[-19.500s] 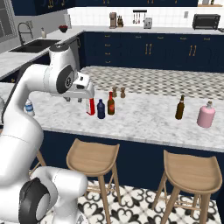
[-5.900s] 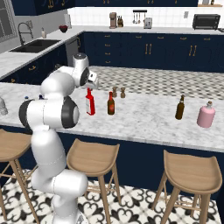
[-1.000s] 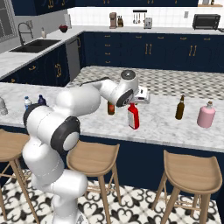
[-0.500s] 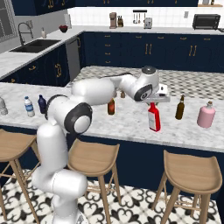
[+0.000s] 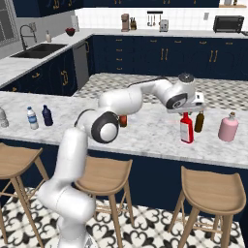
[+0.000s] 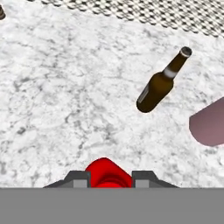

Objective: Move the plastic bottles in the middle to the plastics group, and the glass bottles in the middle to the glass group.

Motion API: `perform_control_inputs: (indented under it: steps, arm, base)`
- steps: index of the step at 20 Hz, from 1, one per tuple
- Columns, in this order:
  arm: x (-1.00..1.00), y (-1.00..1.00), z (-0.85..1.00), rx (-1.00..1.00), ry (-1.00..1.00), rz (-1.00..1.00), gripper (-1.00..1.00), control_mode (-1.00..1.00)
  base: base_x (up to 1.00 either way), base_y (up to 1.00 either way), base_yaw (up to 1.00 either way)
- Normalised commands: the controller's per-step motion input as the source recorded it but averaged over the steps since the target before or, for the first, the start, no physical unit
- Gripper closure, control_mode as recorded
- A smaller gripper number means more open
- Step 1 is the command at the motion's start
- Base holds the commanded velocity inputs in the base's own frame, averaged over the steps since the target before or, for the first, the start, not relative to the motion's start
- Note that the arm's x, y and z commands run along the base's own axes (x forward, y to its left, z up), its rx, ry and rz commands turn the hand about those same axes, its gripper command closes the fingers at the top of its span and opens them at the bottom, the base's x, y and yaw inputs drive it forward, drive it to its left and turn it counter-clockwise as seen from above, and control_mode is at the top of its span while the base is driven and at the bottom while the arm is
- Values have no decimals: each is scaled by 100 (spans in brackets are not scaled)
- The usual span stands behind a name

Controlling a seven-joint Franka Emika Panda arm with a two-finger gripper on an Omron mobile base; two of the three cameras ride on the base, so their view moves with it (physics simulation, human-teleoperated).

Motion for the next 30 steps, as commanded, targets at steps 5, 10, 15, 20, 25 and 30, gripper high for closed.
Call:
perform_control_inputs:
  steps: [5, 10, 15, 20, 25, 30]
  arm:
    - [51, -37, -17, 1, 2, 8, 100, -100]
    - [46, -25, -17, 4, 4, 10, 100, -100]
    - [36, -17, -20, 5, 5, 9, 100, -100]
    - [25, -18, -28, 2, 5, 8, 100, -100]
    - [2, 1, -32, 1, 9, 6, -100, -100]
    - [0, 0, 25, 5, 21, 0, -100, -100]
  base:
    - [0, 0, 0]
    - [0, 0, 0]
    - [0, 0, 0]
    - [0, 0, 0]
    - [0, 0, 0]
    - [0, 0, 0]
